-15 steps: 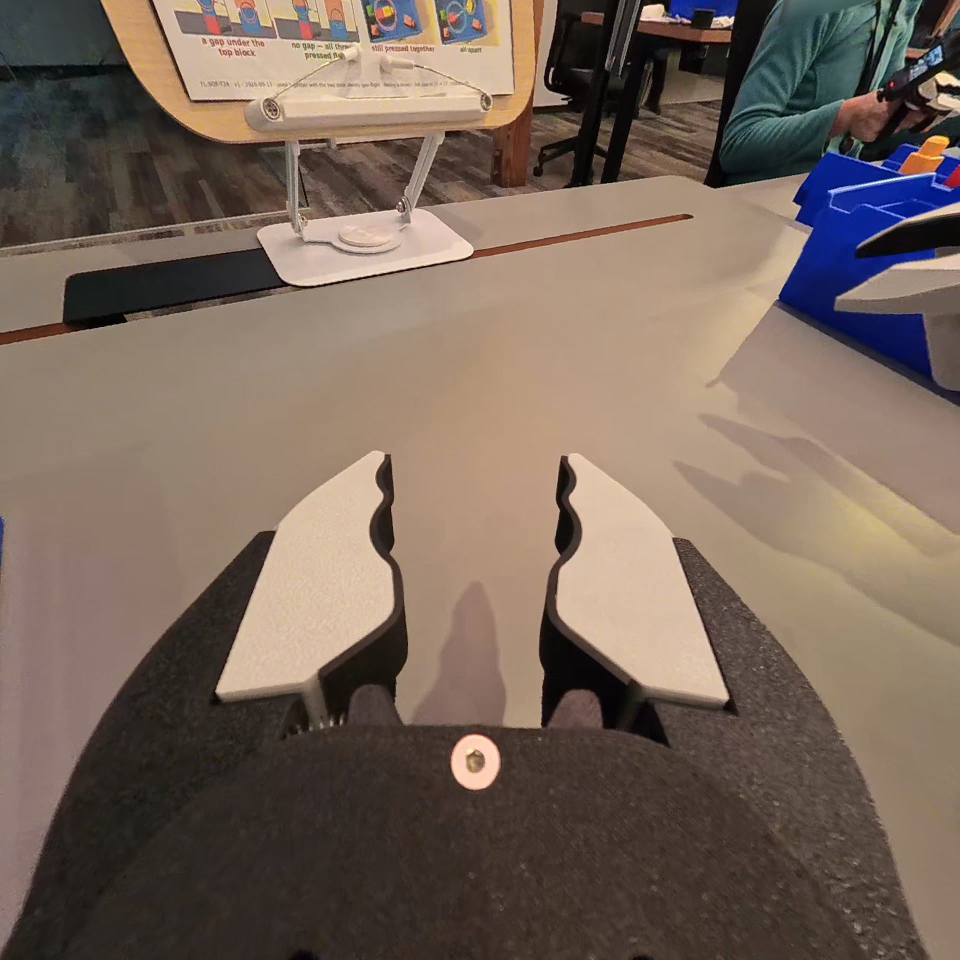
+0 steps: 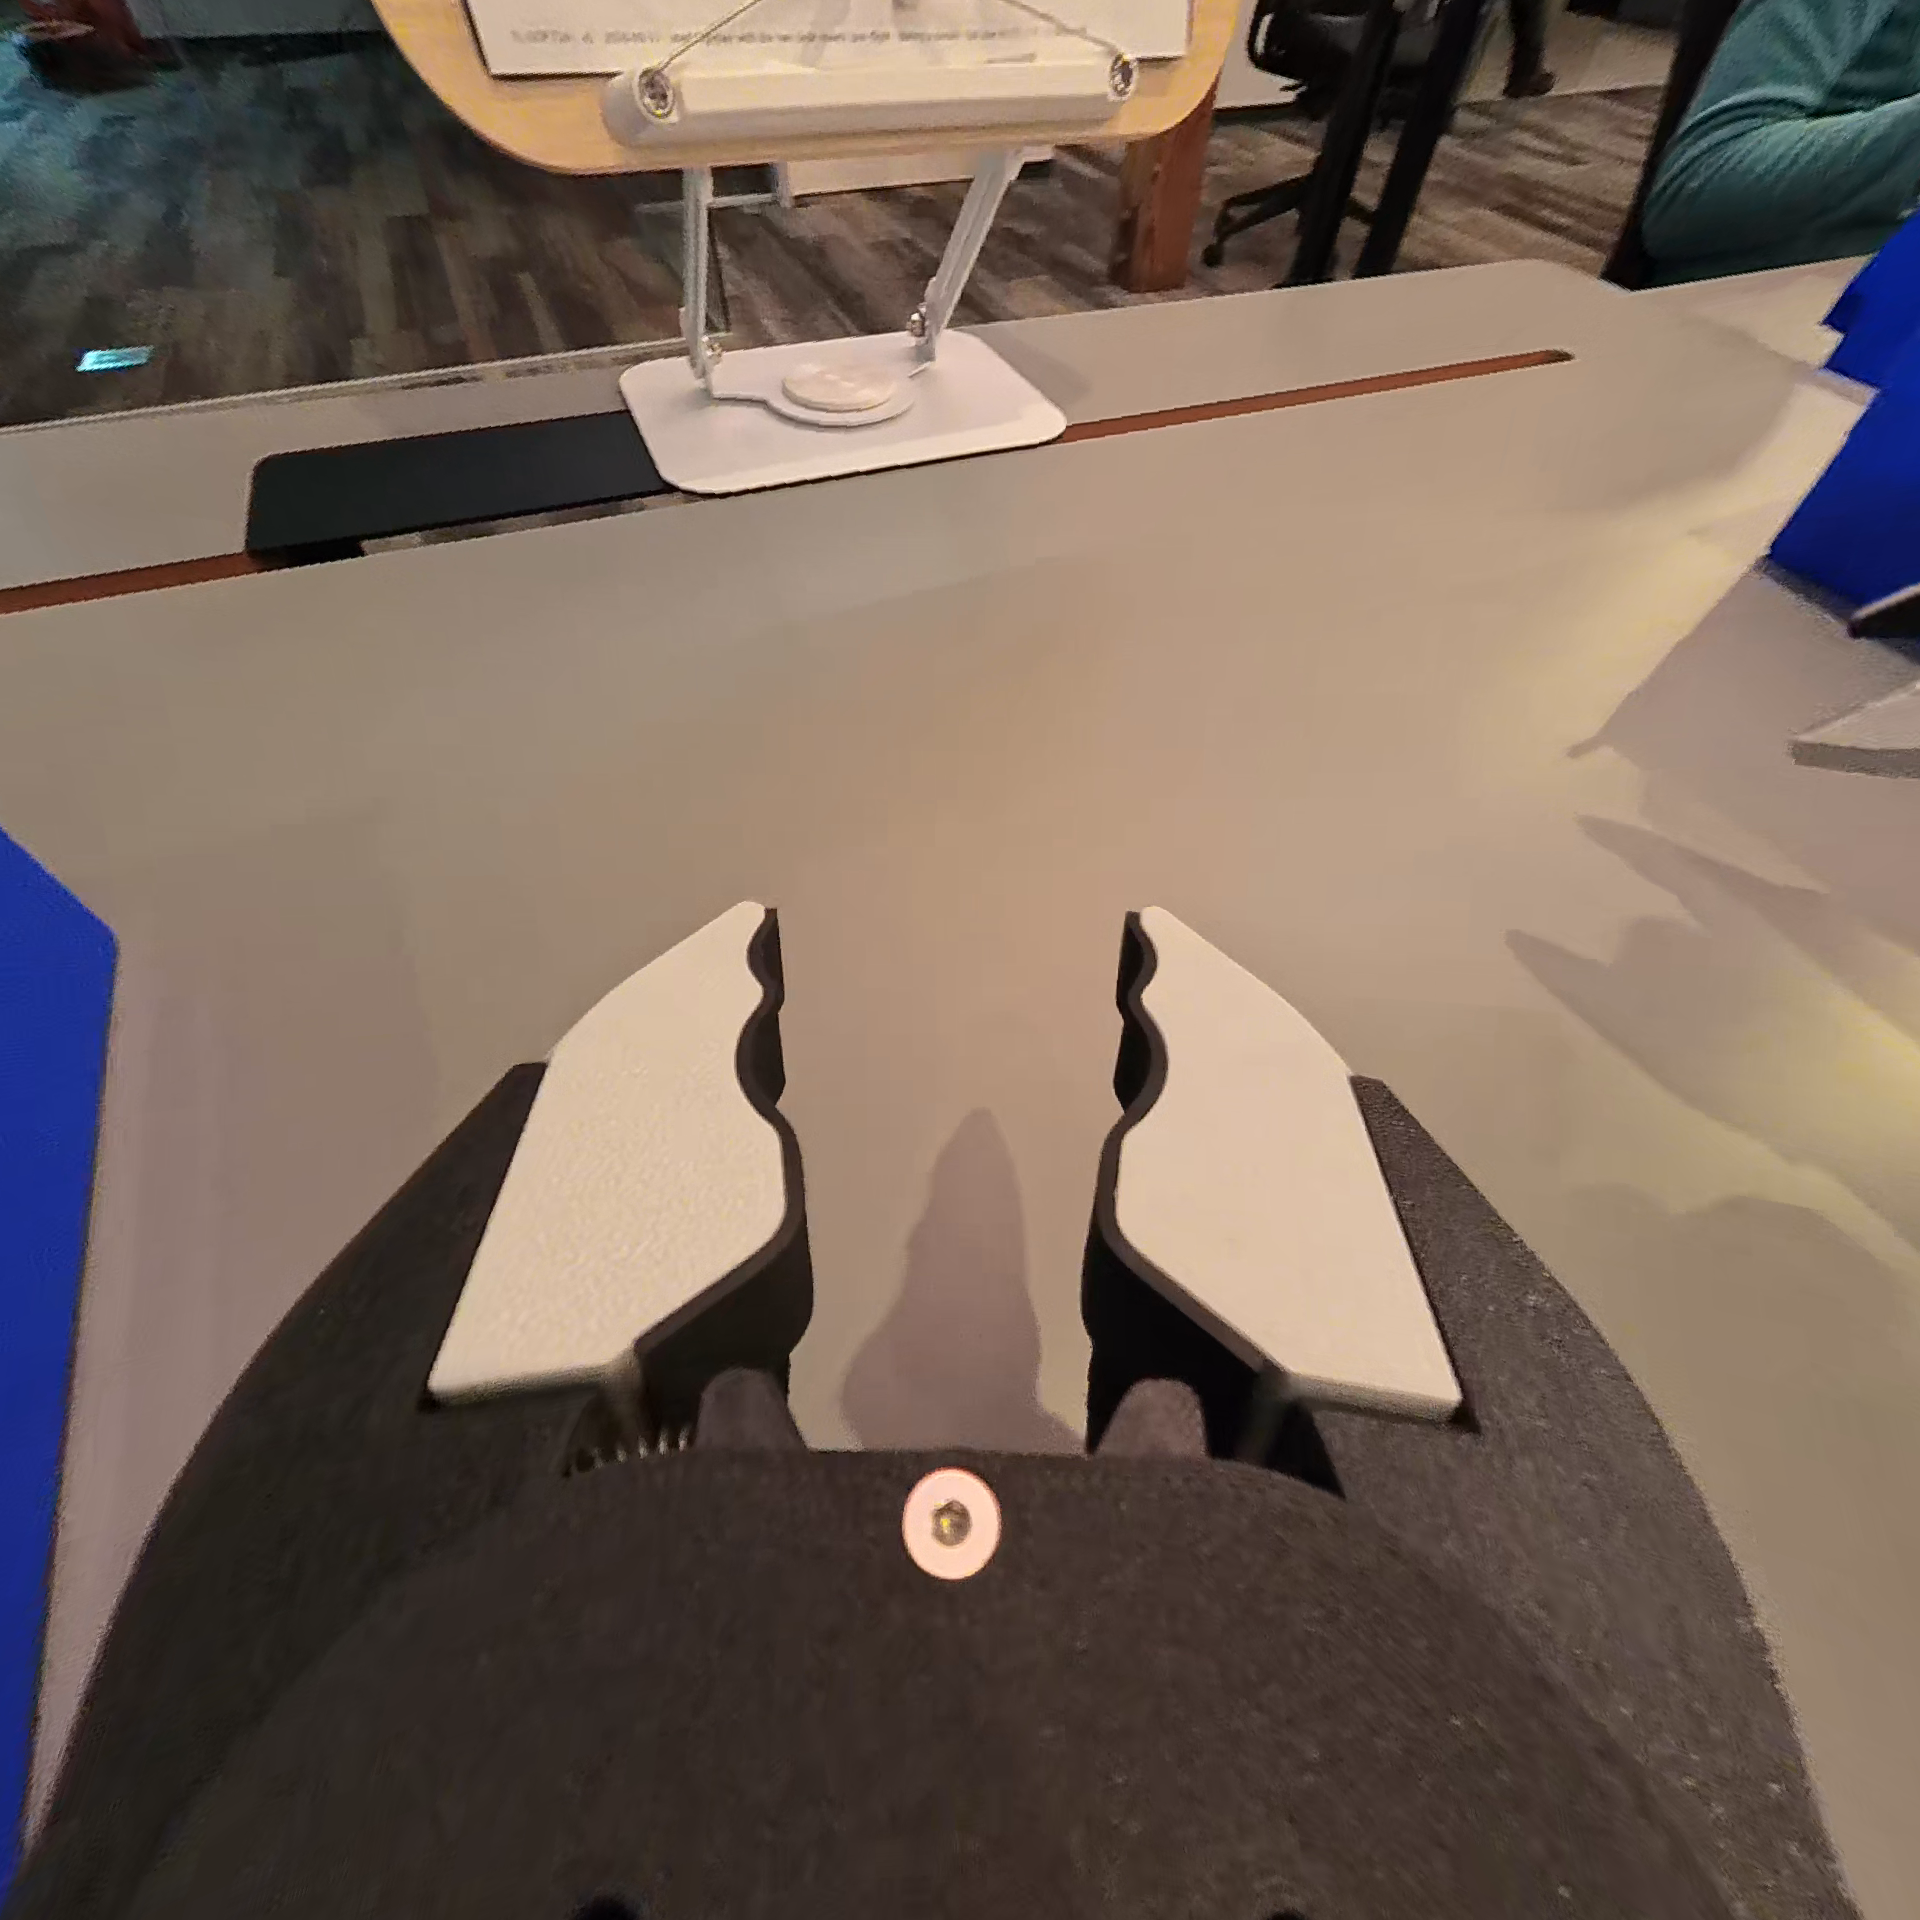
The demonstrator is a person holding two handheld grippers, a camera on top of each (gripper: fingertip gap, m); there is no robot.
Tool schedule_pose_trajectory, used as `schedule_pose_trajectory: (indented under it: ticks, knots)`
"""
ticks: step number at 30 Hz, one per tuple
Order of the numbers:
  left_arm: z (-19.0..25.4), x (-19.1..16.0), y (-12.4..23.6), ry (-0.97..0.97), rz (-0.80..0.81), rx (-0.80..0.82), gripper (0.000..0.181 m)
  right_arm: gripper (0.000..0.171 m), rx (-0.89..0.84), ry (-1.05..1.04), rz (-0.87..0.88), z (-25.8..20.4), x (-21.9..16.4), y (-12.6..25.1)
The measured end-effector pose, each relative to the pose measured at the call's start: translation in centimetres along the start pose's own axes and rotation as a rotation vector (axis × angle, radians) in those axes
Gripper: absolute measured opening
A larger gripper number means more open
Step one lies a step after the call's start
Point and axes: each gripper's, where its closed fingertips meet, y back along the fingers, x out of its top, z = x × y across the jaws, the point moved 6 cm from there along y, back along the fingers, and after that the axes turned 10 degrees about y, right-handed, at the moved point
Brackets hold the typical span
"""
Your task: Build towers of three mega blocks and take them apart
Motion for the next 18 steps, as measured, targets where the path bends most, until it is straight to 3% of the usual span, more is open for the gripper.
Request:
schedule_pose_trajectory:
  ticks: [8, 18]
  knots:
    - [0.2, -0.6, -1.1, -0.008, -0.051, 0.050, 0.064, 0.062, 0.055, 0.003, -0.009, 1.2, -1.6, 0.1]
    - [-0.2, -0.2, -0.4, 0.023, -0.020, -0.032, 0.063, 0.061, -0.036, 0.014, -0.039, 1.6, 0.8, -0.1]
